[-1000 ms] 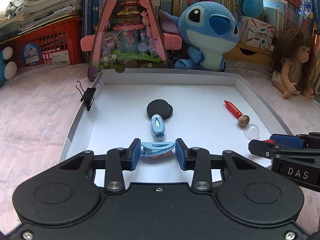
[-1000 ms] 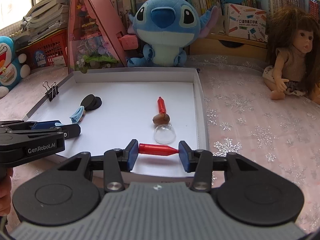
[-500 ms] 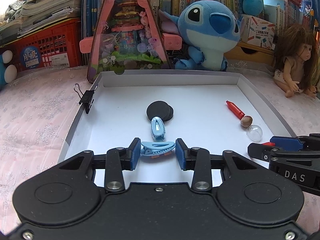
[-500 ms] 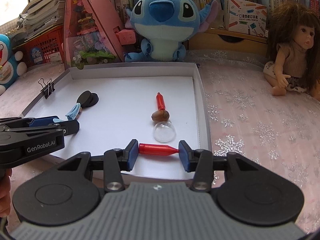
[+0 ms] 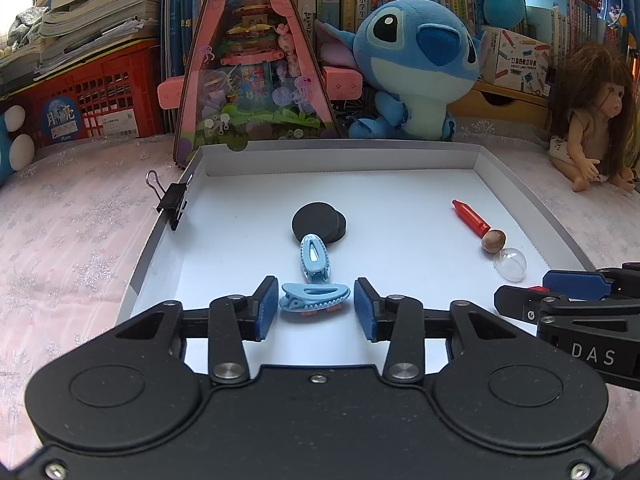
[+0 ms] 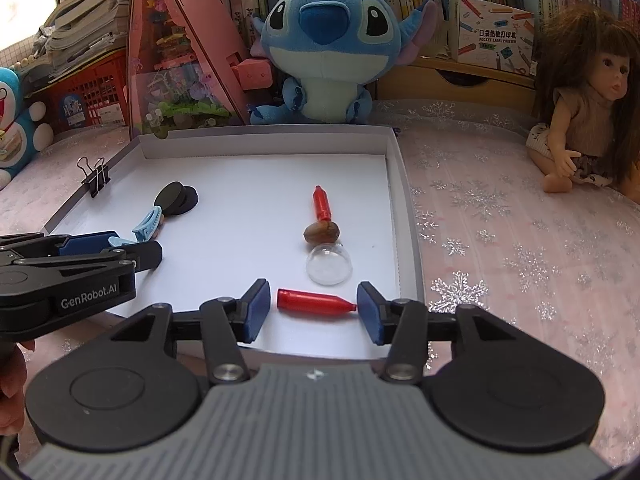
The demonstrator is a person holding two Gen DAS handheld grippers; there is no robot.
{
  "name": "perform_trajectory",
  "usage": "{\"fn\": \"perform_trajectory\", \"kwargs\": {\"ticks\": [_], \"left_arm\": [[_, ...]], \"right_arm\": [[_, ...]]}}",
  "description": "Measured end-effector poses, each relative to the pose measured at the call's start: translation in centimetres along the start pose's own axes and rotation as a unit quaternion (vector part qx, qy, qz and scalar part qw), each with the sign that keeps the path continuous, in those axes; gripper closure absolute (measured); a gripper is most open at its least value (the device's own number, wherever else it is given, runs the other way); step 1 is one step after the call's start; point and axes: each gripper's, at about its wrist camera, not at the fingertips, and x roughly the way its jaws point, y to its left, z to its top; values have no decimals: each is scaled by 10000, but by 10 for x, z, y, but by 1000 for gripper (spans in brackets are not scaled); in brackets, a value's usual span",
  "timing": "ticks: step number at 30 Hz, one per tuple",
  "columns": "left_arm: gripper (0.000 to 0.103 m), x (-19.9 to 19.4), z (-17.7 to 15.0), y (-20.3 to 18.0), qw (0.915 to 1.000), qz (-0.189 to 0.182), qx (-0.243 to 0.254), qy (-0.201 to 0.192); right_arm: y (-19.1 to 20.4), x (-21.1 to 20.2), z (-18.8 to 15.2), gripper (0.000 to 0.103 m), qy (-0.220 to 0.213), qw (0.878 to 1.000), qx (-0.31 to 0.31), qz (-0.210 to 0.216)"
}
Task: Organize rigid objects
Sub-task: 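Open the right tool to drop the crayon while the left tool releases the clip beside the small clip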
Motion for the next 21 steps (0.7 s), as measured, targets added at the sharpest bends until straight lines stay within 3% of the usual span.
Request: {"fn": "perform_trajectory", "kwargs": {"ticks": [4,7,9,11,21], "left_arm": [[55,-4,-1,0,10000,-7,15,-5],[44,-11,-1,0,10000,1,33,-64],[29,-18,-1,0,9999,6,36,-130],[24,-26,-3,-1,9998,2,65,-206],[18,-59,-14,-5,9992,-113,212,-332]], "right_arm": [[0,-4,0,35,-28,10000,9,23],[0,-10,0,31,-93,10000,-28,22],[0,-14,0,28,-141,9999,-39,32],[0,-19,-1,25,-197,9998,-42,53],[-2,-48,-12,15,-528,9985,-137,79]]}}
